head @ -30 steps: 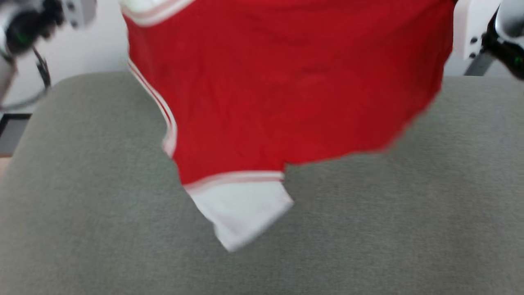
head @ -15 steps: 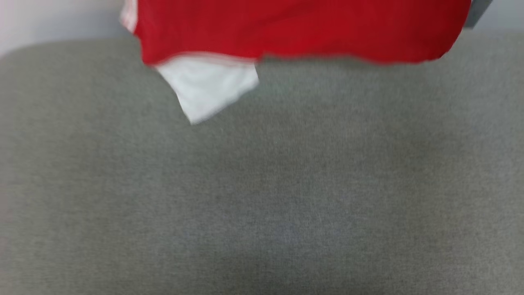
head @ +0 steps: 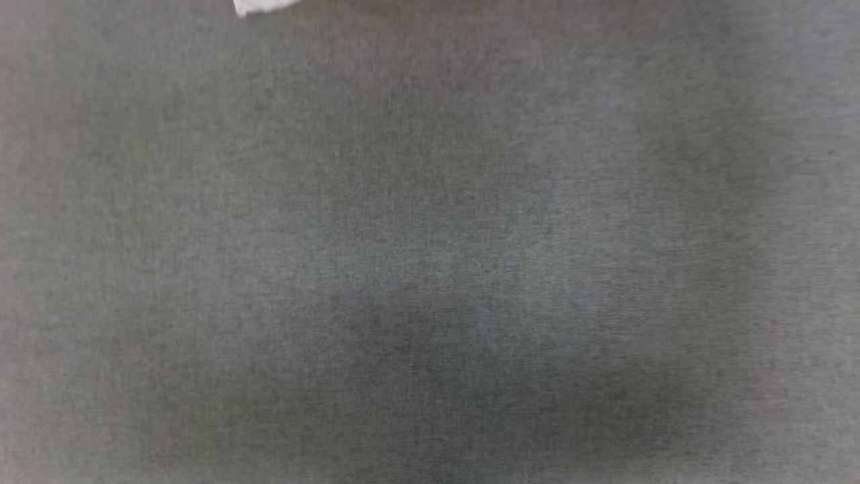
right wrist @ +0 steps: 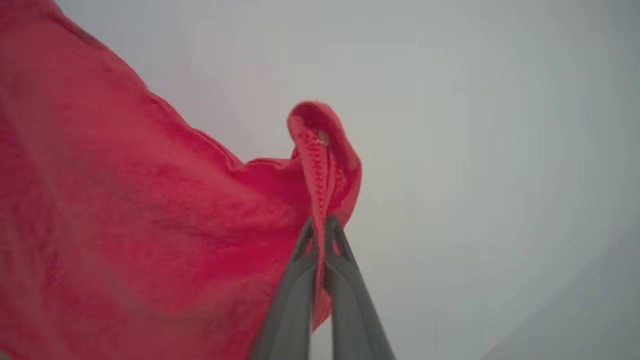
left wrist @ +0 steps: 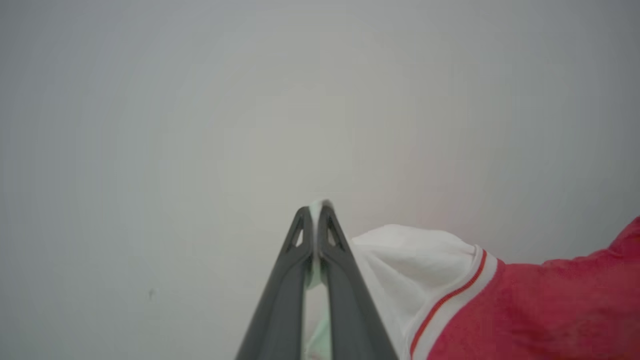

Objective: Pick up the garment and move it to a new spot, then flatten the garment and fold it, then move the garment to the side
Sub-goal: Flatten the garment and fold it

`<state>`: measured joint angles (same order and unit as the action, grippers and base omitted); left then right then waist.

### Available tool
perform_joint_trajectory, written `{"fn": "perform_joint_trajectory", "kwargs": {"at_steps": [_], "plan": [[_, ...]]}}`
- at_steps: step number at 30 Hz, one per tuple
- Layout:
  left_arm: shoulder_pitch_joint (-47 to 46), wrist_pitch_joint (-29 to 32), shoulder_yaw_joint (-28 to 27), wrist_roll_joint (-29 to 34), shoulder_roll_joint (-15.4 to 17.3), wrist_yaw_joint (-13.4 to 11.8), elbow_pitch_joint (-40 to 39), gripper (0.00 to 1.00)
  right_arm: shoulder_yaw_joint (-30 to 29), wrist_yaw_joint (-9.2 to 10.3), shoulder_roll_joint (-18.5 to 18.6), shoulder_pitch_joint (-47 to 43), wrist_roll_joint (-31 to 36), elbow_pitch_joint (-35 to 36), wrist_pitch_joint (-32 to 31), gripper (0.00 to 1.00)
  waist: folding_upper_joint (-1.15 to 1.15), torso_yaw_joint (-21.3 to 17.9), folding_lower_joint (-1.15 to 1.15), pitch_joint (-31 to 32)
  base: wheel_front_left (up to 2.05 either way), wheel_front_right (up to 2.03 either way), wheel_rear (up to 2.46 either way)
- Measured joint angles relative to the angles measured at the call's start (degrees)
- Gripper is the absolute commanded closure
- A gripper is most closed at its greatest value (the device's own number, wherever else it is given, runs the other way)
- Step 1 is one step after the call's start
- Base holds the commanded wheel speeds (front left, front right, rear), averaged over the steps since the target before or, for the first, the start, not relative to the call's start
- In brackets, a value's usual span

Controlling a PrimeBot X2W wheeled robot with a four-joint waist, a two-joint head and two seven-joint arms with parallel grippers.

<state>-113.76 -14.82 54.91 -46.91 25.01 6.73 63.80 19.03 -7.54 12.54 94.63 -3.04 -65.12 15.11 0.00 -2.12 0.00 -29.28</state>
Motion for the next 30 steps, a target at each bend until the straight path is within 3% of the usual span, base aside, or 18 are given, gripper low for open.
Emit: {"fn": "perform_joint_trajectory", "kwargs": {"at_steps": [5,8,14,20,25,30], "plan": [[8.1,1.2,2.6,-1.9,-0.4,0.6,-1.2,1.00,-1.7,0.00,-1.6,-5.3,4.0,-3.4,0.0,1.00,0.00,1.1,0.00,-0.4,0.00,0.00,0.00],[15.1,6.2,5.6,-6.3,0.8,0.7,-6.5,1.00,-1.6,0.00,-2.4,-9.0,4.7,-5.6,-0.5,1.00,0.00,1.6,0.00,0.7,0.00,0.00,0.00],[27.4,17.3,10.7,-15.1,7.1,0.8,-15.9,1.00,1.7,0.00,-4.4,-18.4,0.7,-7.6,-2.9,1.00,0.00,3.1,0.00,4.9,0.00,0.00,0.00],[38.9,23.7,13.8,-20.4,12.4,0.7,-24.1,1.00,9.1,0.00,-5.3,-28.4,-7.3,-6.6,-5.9,1.00,0.00,4.5,0.00,10.0,0.00,0.00,0.00],[49.4,28.5,15.9,-23.0,16.6,-3.3,-34.2,1.00,18.9,0.00,-1.8,-39.4,-17.2,1.7,-11.5,1.00,0.00,5.5,0.00,14.3,0.00,0.00,0.00],[60.4,30.7,16.8,-26.6,23.3,-10.5,-48.7,1.00,27.7,0.00,8.7,-49.4,-29.7,17.0,-19.8,1.00,0.00,6.2,0.00,18.1,0.00,0.00,0.00]]}}
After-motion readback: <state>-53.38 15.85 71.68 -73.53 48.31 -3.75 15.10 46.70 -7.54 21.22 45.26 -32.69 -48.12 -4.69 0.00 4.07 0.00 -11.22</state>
